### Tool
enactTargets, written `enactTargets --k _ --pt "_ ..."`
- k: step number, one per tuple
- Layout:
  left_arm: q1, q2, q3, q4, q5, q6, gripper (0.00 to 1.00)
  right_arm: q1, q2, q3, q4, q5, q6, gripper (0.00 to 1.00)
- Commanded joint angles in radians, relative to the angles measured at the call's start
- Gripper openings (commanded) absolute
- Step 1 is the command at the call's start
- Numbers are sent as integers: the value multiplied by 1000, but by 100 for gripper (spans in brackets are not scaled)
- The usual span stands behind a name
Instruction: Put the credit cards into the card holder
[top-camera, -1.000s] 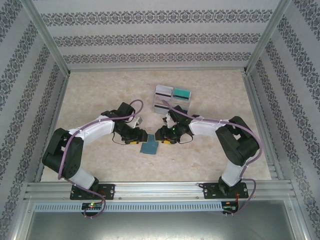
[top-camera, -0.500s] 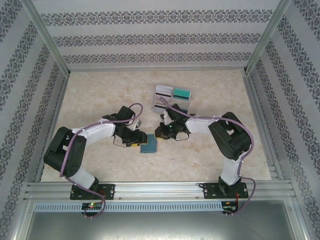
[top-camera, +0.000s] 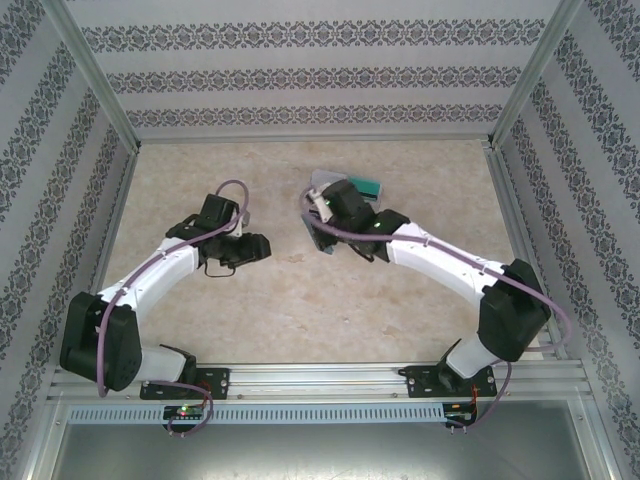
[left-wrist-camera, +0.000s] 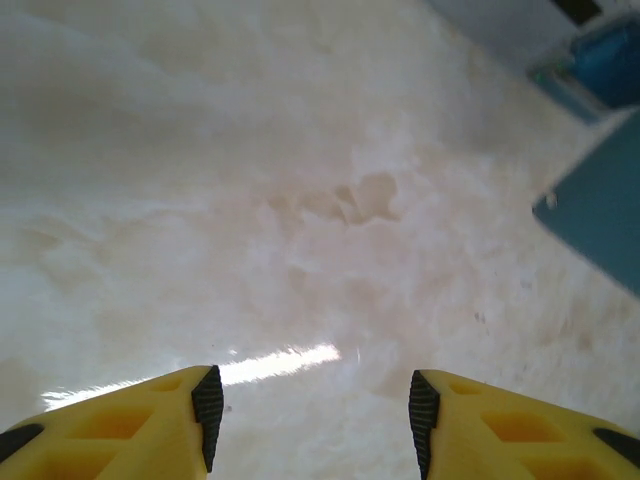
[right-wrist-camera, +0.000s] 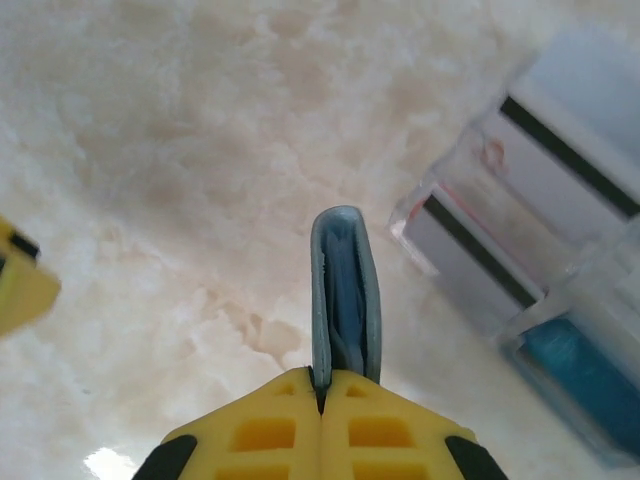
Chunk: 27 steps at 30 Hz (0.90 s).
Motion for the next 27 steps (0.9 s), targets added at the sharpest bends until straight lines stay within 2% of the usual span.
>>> enactTargets --k 1,8,9,11,13,16,19,23,27 --pt "54 -21 -54 35 -6 -69 54 100 86 -24 -43 284 -275 2" --pt "101 -49 -94 67 15 -76 55 282 251 -20 -22 346 -294 8" --pt "103 -52 -97 65 15 -74 57 296 251 -27 -21 340 -284 13" --pt "105 -60 -97 59 11 -70 60 301 213 -56 -23 284 -231 38" --pt "107 -58 -97 66 16 -65 61 292 140 -104 -12 235 -179 43" --pt "107 -25 -86 104 62 -48 61 228 -1 -170 -18 90 -48 44" --pt "105 41 -46 149 112 -34 61 125 -90 -235 -17 -148 126 43" --pt "66 182 78 187 159 6 56 17 -95 -332 29 -384 335 39" --pt "-16 329 250 119 143 98 48 -58 -56 -416 91 -501 442 29"
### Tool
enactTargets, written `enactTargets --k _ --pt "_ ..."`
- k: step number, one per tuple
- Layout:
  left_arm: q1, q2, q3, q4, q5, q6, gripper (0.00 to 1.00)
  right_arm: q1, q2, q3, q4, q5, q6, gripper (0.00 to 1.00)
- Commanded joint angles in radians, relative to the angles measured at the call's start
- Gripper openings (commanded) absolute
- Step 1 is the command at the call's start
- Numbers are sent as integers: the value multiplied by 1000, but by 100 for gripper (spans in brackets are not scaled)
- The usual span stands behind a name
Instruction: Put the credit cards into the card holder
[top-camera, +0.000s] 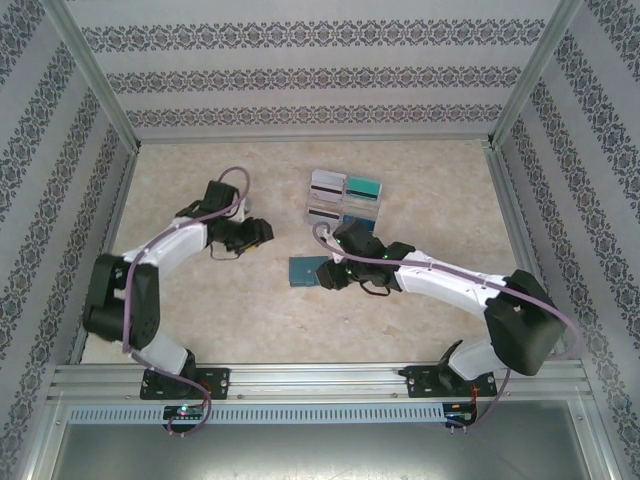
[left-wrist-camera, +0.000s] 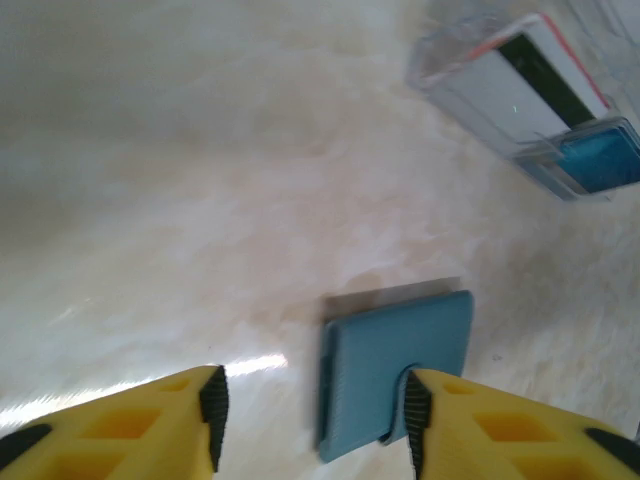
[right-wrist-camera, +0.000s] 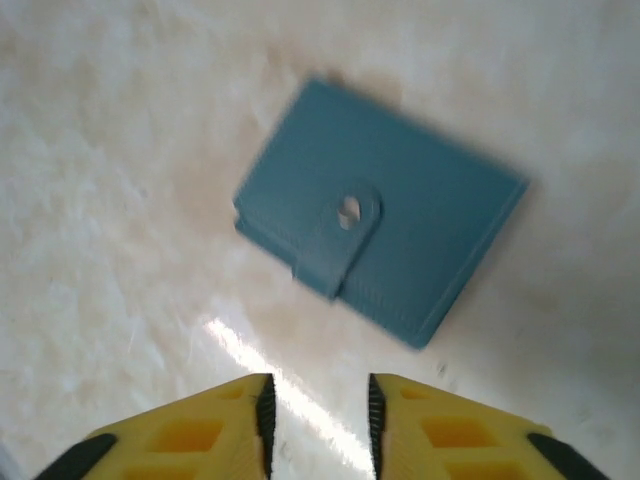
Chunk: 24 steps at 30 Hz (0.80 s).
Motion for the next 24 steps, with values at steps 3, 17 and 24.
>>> enactTargets --k 3,17,24 --pt "-82 141 146 41 48 103 41 -58 92 -54 50 -227 182 20" --pt "-187 355 211 -9 61 181 25 -177 281 28 128 -190 163 17" --pt "-187 260 68 -13 28 172 23 -186 419 174 179 -257 183 16"
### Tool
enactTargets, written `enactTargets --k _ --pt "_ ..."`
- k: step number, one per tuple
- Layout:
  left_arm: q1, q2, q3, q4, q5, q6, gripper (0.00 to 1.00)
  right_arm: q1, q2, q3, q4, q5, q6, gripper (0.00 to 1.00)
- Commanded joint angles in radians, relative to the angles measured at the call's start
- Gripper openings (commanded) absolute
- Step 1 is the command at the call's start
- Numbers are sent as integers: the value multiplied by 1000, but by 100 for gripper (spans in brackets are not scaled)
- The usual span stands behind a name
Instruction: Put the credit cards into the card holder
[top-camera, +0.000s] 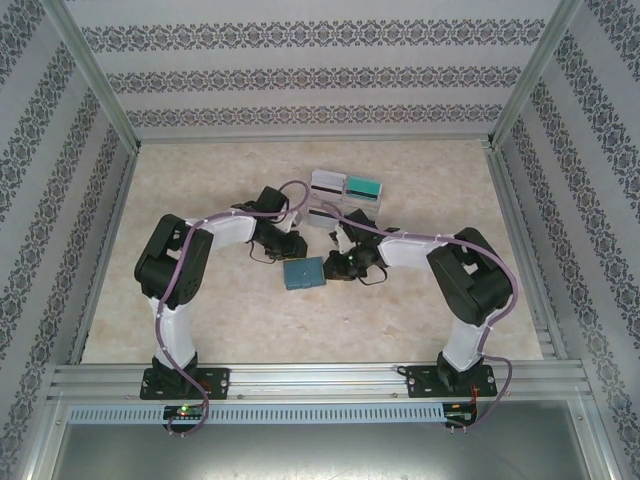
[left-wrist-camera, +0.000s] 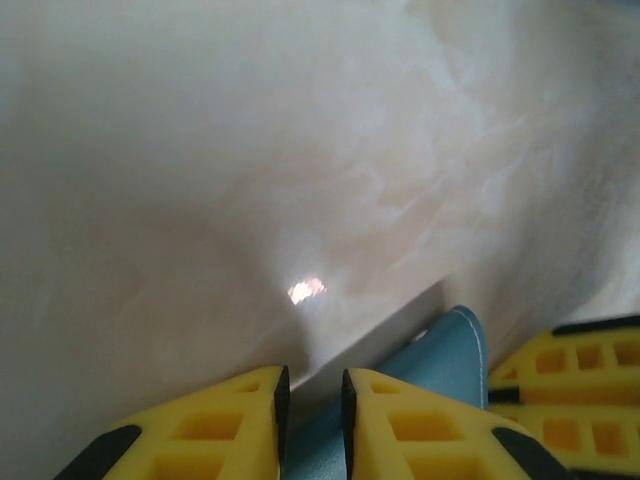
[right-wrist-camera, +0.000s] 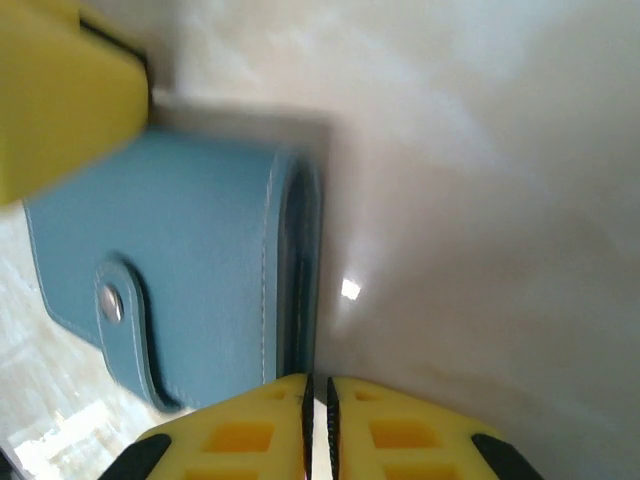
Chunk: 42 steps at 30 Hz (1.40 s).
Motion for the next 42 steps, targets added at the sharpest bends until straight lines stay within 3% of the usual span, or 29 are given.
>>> enactTargets --k 1,6,10,19,27,37,42 --pt "-1 -68 -74 -47 -23 12 23 -2 69 75 99 -9 16 16" --pt "3 -156 -175 -81 -76 -6 23 2 116 177 81 -28 27 16" --pt "51 -198 -216 -58 -88 -31 23 29 67 211 -42 -26 -49 17" --pt "74 -170 -189 -38 -52 -45 23 128 -150 27 -258 -66 -108 18" --pt "72 -237 -272 -64 -61 -45 21 168 3 50 -152 -92 -56 18" --pt "72 -282 -375 26 -41 -106 20 49 136 214 -15 -62 -13 17" --pt "71 -262 -352 76 -28 -134 20 21 181 316 -46 -66 -41 18"
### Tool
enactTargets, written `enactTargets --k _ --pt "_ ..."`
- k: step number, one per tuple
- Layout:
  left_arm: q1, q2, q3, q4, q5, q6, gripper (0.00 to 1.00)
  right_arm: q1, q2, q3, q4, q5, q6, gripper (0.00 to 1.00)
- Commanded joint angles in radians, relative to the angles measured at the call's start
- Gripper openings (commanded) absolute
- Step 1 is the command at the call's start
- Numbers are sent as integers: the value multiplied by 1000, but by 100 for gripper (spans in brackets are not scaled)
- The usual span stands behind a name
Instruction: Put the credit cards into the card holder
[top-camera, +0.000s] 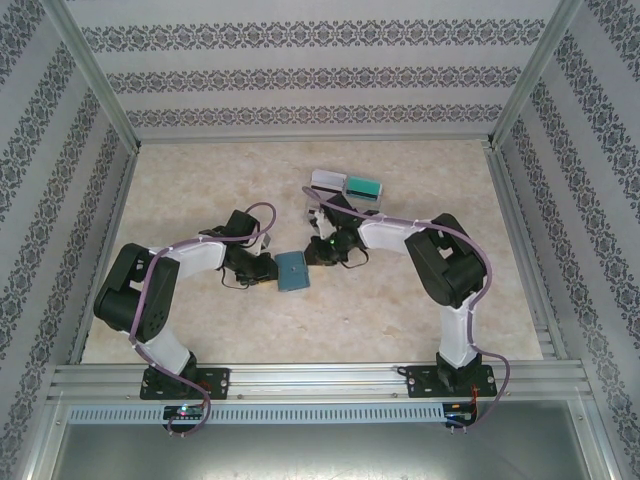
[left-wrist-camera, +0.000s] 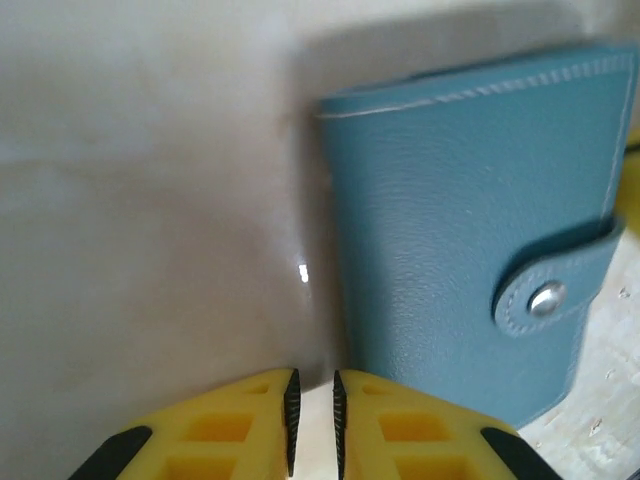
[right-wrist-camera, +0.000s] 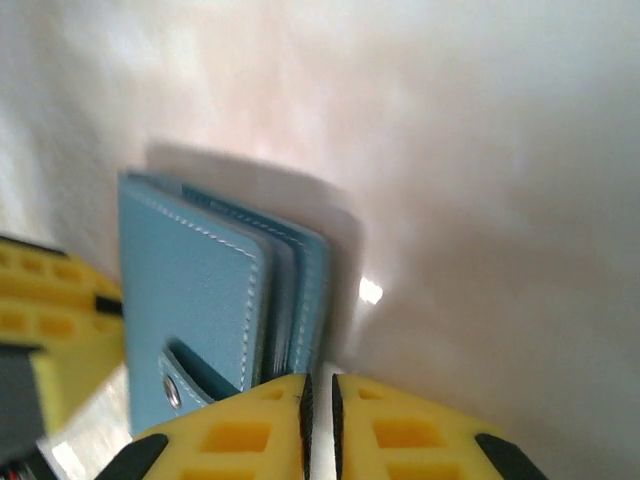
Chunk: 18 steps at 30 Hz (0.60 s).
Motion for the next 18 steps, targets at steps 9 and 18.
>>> enactTargets --k 9,18 --pt "22 -16 75 -30 -108 7 25 -21 -127 46 -219 94 -289 28" --pt "45 156 235 59 -17 -72 28 71 -91 145 -275 230 -461 43"
